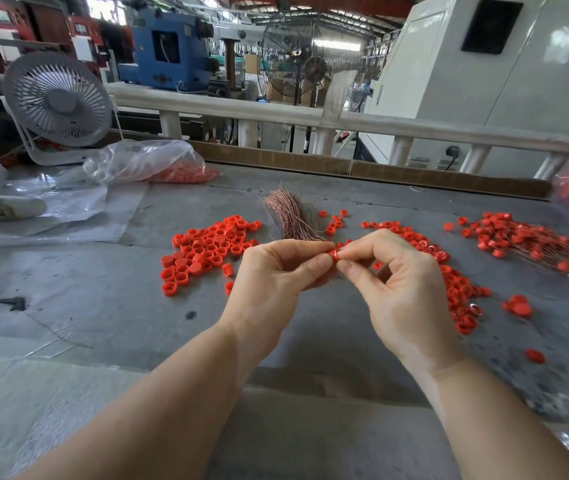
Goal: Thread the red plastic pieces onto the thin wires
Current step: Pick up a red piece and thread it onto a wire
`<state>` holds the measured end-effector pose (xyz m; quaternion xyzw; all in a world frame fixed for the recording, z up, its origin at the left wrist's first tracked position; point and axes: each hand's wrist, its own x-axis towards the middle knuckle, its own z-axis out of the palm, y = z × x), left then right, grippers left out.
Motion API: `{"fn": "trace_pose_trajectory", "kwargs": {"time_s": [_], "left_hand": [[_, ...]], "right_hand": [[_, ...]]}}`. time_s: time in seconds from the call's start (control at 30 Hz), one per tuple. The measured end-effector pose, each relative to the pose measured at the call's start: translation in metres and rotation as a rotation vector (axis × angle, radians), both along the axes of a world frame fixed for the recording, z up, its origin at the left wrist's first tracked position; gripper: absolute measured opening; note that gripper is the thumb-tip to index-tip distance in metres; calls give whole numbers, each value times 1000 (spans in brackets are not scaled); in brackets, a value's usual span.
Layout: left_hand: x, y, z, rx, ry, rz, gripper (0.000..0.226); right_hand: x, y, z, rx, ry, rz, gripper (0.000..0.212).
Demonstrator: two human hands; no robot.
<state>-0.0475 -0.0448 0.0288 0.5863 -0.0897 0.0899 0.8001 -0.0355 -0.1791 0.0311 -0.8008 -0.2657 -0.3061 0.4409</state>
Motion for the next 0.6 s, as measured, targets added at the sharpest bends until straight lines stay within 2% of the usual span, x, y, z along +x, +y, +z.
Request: {"fn": "trace_pose_trajectory", "kwargs": {"time_s": [0.17,0.6], "left_hand": [[-1,-1,0,-10,8,1,14],[0,-1,0,-7,57,-33,20]], "right_hand": [[-1,0,0,39,30,-15,11],[0,-2,-1,32,27,-50,11]]}}
